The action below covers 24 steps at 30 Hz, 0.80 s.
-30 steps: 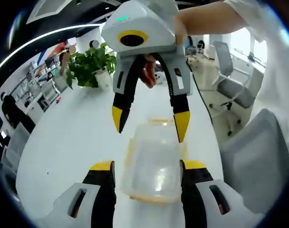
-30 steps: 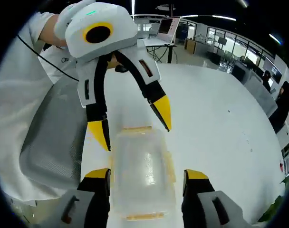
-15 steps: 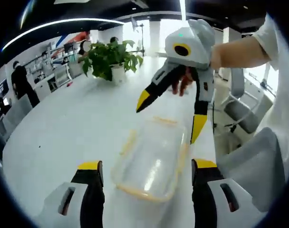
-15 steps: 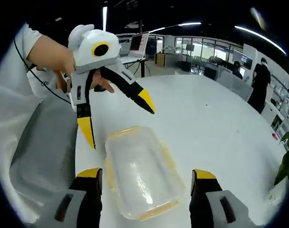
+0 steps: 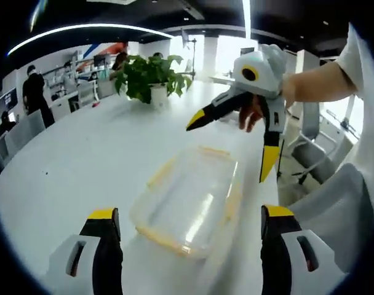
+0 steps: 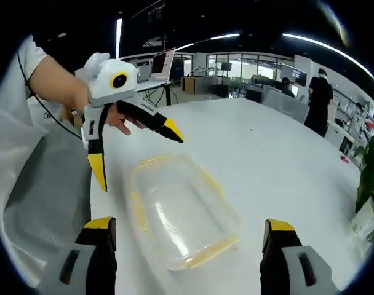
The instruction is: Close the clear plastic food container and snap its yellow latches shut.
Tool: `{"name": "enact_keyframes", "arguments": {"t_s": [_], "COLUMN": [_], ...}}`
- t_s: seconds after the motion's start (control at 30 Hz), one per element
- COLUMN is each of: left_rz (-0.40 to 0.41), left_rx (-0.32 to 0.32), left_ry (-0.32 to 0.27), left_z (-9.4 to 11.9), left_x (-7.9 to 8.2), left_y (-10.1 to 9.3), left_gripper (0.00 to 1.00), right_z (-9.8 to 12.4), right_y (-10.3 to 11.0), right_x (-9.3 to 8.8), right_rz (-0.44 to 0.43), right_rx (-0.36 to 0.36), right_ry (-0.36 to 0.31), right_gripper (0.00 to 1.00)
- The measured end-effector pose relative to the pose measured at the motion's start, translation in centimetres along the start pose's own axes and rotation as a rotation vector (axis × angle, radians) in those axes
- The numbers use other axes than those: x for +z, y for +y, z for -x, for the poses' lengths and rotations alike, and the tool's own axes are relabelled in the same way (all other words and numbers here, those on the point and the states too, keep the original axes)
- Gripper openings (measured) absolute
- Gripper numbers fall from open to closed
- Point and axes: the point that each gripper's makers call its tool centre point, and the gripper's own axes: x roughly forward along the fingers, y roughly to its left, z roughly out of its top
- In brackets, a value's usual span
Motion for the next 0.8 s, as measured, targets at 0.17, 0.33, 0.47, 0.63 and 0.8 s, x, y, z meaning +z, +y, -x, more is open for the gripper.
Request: {"name": "enact_keyframes", "arguments": {"t_s": [0.17, 0.33, 0.47, 0.63, 0.8], "left_rz": [-0.008, -0.016, -0.044, -0.018, -0.048], "left_rx": [0.020, 0.051, 0.059, 0.061, 0.062], "left_ry": [0.002, -0.033, -0.013, -0.025, -0.012], "left_z": [0.0, -0.2, -0.7, -1.1, -1.6], "left_x": [-1.3, -1.0, -1.4, -1.2, -1.3], "left_y": [0.6, 0.7, 0.5, 0.6, 0.6], "left_gripper": [0.89, 0.88, 0.83, 0.80, 0.74], "right_z": [-0.5, -0.8, -0.9, -0.8, -0.8], "right_y": [0.3, 0.5, 0.1, -0.2, -0.4], "right_x": [-0.7, -1.3, -1.6, -1.7, -1.8], "right_rz": [-0.003, -0.027, -0.004, 0.005, 0.022], "right_rx": [-0.003, 0.006, -0.006, -0.006, -0.003], "right_ry": [-0.003, -0.004, -0.002, -0.009, 0.003], "right_gripper": [0.98, 0.94, 0.91, 0.85, 0.81]}}
